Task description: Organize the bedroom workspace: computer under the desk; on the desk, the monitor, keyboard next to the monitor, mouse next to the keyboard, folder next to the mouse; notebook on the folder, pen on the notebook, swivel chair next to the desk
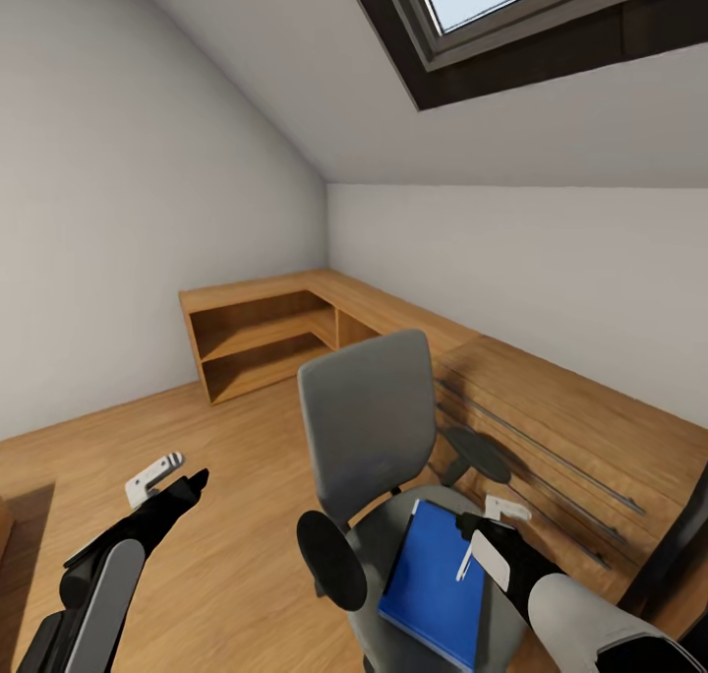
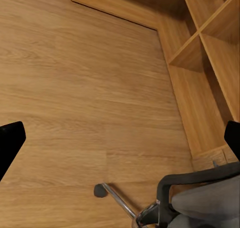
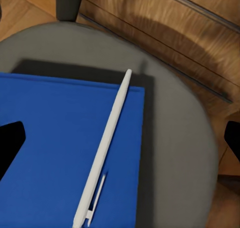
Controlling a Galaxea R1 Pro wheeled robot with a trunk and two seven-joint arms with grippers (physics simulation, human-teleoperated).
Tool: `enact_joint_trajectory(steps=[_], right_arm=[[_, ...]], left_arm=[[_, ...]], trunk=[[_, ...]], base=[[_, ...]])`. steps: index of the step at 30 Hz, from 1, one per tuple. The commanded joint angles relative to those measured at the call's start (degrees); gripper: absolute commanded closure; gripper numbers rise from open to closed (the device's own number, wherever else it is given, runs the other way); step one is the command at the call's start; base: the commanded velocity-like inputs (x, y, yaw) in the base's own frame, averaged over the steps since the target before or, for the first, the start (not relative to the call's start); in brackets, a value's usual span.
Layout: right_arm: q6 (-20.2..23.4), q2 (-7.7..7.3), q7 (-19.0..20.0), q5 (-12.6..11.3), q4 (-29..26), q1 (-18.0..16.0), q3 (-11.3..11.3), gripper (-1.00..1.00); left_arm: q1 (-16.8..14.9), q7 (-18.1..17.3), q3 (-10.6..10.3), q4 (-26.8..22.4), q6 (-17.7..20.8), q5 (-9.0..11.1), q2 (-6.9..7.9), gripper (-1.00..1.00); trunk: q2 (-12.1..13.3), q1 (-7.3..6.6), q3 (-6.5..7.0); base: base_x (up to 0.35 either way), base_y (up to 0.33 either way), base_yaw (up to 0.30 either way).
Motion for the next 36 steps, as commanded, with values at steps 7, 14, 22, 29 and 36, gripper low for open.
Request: enact_joint_trajectory(steps=[7, 14, 22, 29, 36], right_arm=[[0.21, 0.28, -0.34, -0.37, -0.31, -0.01, 0.32, -1.0], [0.34, 0.39, -0.47, -4.24, -0.92, 0.0, -1.68, -1.0], [0.35, 0.38, -0.48, -5.09, -1.03, 0.0, -2.08, -1.0], [0.62, 0.38, -0.44, -5.13, -1.04, 0.0, -1.96, -1.0], [0.86, 0.38, -0.47, -5.27, -0.96, 0.0, -2.03, -1.0]], left_arm=[[-0.02, 0.6, 0.08, -0.36, 0.22, 0.69, 0.06, -1.0], [-0.02, 0.61, 0.11, -0.36, 0.22, 0.69, 0.07, -1.0], [-0.02, 0.62, 0.12, -0.34, 0.26, 0.69, 0.07, -1.0], [-0.02, 0.61, 0.12, -0.35, 0.28, 0.69, 0.07, -1.0], [-0.02, 0.61, 0.12, -0.35, 0.3, 0.69, 0.07, -1.0]], trunk=[[-2.86, 1.54, -1.33], [-5.67, 3.08, -2.64], [-8.87, 4.84, -4.26], [-11.68, 6.38, -5.53], [-14.49, 7.91, -6.79]], base=[[0.0, 0.0, 0.0], [0.0, 0.0, 0.057], [0.0, 0.0, 0.127], [0.0, 0.0, 0.011], [0.0, 0.0, 0.0]])
